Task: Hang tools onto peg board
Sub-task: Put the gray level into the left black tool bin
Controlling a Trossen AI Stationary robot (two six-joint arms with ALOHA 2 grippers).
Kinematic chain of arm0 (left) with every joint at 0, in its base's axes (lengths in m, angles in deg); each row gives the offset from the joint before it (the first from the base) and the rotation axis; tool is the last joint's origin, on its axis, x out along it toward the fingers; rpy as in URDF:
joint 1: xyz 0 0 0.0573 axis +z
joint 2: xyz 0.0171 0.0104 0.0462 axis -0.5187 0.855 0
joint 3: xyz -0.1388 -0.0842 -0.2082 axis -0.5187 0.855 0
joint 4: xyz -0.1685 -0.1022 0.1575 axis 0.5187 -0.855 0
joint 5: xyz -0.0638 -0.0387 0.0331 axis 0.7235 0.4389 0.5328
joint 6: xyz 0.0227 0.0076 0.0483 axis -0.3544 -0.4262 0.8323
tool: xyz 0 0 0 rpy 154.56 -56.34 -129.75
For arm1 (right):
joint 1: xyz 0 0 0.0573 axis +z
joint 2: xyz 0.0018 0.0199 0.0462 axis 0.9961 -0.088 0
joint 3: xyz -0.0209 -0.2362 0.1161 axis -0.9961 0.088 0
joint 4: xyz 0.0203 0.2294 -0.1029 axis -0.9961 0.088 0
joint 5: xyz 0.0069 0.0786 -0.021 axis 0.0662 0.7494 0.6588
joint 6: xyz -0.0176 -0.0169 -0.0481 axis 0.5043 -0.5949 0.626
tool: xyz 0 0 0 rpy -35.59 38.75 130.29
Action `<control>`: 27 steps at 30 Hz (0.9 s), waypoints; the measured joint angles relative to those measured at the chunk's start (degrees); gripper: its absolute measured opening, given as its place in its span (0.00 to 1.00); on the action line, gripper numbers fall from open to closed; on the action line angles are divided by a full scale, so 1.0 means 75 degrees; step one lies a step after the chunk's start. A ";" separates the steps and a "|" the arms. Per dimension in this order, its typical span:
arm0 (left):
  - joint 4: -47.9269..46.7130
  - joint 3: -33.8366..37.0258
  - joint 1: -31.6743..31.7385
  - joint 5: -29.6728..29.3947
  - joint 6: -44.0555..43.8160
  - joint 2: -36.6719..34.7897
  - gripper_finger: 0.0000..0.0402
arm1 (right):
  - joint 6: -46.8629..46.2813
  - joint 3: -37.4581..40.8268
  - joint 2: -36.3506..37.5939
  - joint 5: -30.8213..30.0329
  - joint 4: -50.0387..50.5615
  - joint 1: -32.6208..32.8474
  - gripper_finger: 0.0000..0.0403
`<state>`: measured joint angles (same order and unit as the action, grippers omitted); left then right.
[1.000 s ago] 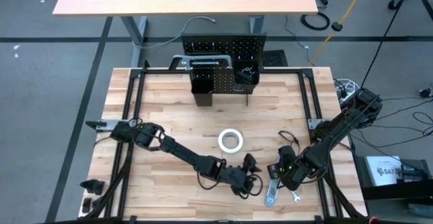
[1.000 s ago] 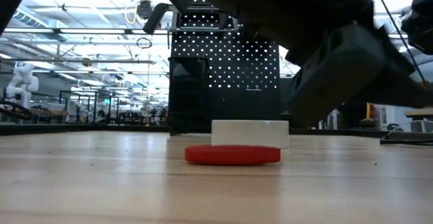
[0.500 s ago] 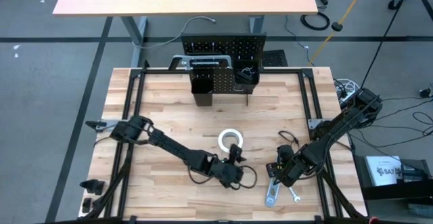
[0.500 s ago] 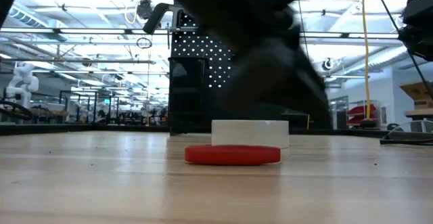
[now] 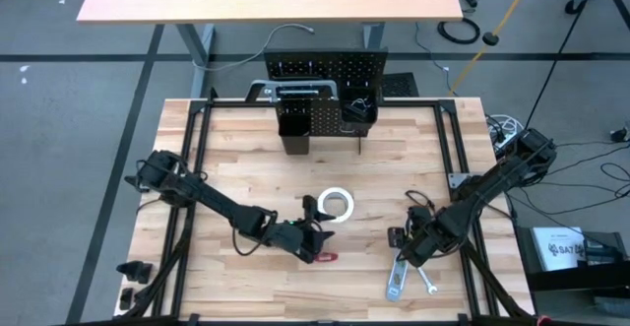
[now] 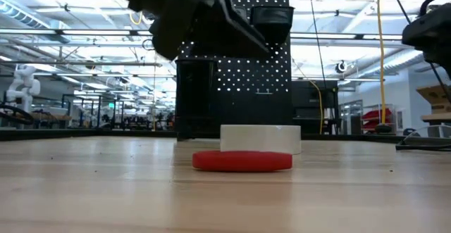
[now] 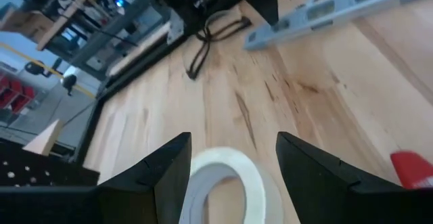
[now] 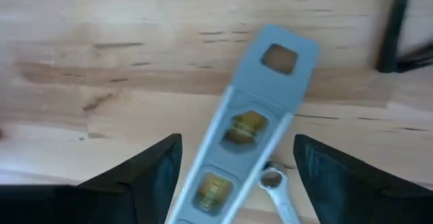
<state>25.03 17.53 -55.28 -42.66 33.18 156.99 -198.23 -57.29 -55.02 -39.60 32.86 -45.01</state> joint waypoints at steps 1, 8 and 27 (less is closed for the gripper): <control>-0.0016 0.0045 -0.0004 0.0004 -0.0053 0.0000 0.55 | -0.0002 0.0000 0.0000 -0.0013 -0.0039 -0.0037 0.69; -0.0143 0.0057 -0.0029 0.0054 -0.0122 -0.0003 0.55 | -0.0006 0.0000 -0.0246 0.0018 -0.0042 -0.0331 0.69; -0.0138 0.0054 -0.0108 0.0074 -0.0095 0.0000 0.55 | -0.0086 0.0003 -0.0576 0.0355 -0.0374 -0.0328 0.69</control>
<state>24.00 17.94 -56.08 -42.11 32.47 156.99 -198.87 -57.26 -59.34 -36.93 30.06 -47.47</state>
